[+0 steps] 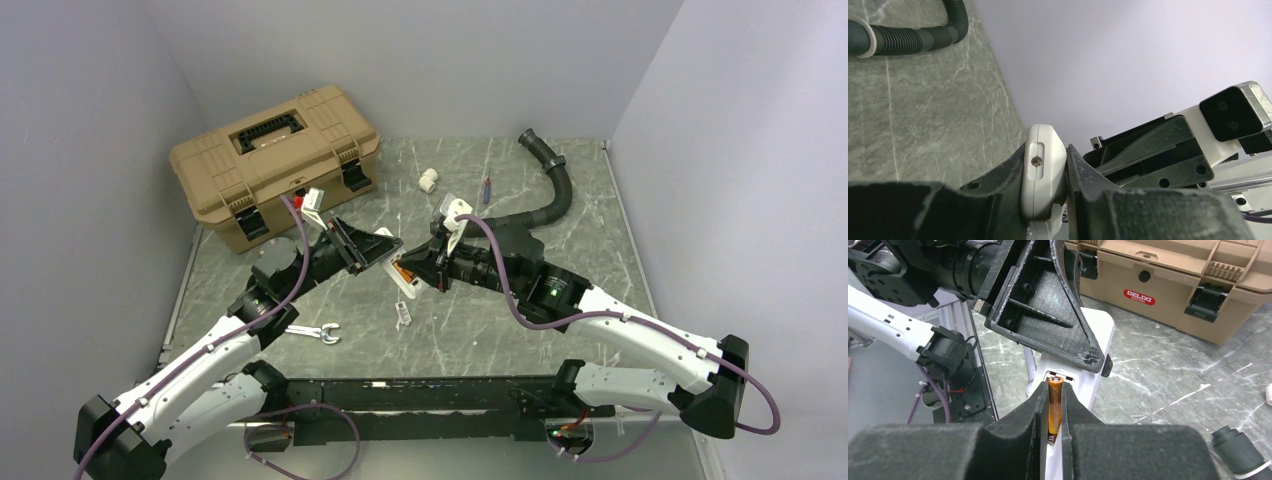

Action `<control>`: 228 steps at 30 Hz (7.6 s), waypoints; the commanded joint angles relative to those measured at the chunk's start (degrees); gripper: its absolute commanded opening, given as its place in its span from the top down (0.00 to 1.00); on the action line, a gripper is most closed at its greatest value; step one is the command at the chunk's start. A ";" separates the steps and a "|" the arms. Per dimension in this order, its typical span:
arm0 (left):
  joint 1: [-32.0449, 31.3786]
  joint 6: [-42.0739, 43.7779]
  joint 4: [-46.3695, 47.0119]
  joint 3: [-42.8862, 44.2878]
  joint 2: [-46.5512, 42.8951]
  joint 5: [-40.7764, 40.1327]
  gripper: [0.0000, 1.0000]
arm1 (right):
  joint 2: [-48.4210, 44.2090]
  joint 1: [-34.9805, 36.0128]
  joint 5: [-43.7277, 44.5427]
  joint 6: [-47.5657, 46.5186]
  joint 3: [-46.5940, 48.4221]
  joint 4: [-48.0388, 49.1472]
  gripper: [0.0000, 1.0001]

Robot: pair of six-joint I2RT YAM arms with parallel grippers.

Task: Load the batteries into the remote control
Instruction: Load the battery into the remote control.

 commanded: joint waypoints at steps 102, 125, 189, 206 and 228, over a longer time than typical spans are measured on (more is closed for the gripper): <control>-5.49 2.91 6.29 4.41 7.71 28.54 1.00 | -6.01 -0.85 -34.96 -34.80 2.30 -11.81 0.71; -5.48 2.53 6.70 4.40 7.80 28.36 1.00 | -4.90 -0.84 -32.89 -35.63 2.50 -15.63 0.74; -5.39 -1.90 13.65 7.52 9.12 23.77 1.00 | -3.30 -0.75 -32.19 -39.24 2.49 -32.69 0.95; -5.03 -5.21 16.90 8.62 8.68 24.51 1.00 | -3.32 -0.81 -29.86 -43.26 2.28 -36.45 0.97; -3.87 -6.88 18.21 9.68 8.85 25.83 1.00 | -2.32 -0.72 -29.22 -45.24 2.59 -38.13 0.98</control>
